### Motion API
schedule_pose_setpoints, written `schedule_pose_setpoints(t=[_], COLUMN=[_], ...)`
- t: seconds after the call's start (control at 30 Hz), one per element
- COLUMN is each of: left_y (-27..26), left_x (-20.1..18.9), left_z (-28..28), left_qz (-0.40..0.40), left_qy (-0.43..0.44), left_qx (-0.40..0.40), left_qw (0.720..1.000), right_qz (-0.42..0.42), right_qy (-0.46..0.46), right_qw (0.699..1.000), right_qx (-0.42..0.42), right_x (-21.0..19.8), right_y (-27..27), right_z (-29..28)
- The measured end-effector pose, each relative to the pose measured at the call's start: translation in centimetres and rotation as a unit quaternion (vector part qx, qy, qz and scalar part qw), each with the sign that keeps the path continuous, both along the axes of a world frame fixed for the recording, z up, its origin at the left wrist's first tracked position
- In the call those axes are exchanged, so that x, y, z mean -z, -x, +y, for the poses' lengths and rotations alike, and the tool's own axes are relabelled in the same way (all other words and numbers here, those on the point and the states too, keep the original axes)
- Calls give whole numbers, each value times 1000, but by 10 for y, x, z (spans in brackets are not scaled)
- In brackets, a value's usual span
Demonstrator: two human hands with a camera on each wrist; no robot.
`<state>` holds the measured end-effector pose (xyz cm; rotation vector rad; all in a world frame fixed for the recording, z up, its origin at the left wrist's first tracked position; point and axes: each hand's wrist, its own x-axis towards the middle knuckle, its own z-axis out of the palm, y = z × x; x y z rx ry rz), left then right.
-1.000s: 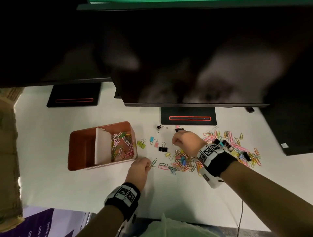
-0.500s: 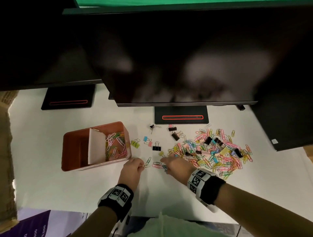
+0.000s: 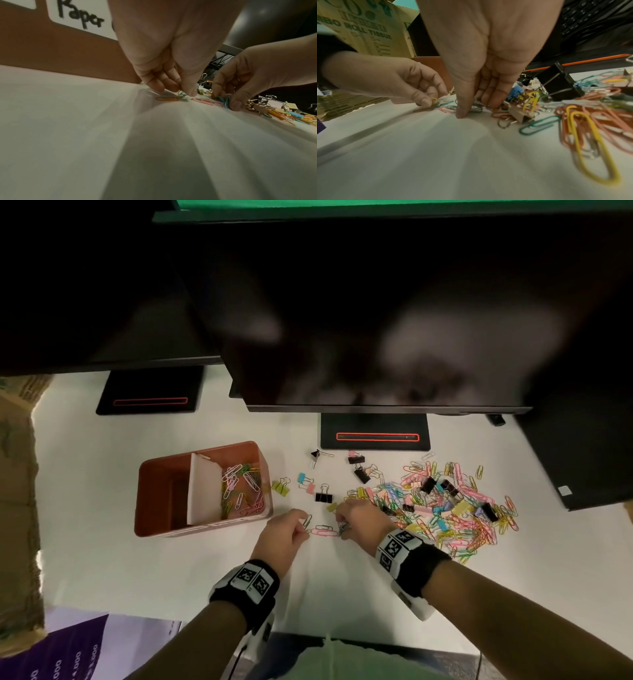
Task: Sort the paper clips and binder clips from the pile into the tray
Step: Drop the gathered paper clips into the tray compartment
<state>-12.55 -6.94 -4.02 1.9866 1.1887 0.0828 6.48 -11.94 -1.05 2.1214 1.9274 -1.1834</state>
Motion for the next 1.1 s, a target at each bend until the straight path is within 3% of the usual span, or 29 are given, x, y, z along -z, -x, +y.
schedule_pose_setpoints(t=[0.17, 0.5, 0.73, 0.87, 1.1], left_y=[-11, -17, -6, 9, 19], left_x=[3, 6, -2, -8, -1], left_z=[2, 3, 10, 9, -1], left_qz=[27, 9, -54, -83, -14], left_qy=[-19, -58, -7, -24, 1], left_qx=[-2, 40, 27, -3, 23], left_qw=[999, 997, 998, 996, 1000], right_qz=[13, 21, 41, 58, 8], right_qy=[11, -18, -8, -20, 41], right_qw=[1000, 1000, 999, 998, 998], right_qx=[21, 1, -14, -15, -43], right_x=[-6, -8, -7, -10, -2], right_y=[-6, -7, -4, 1, 23], right_z=[4, 1, 3, 7, 18])
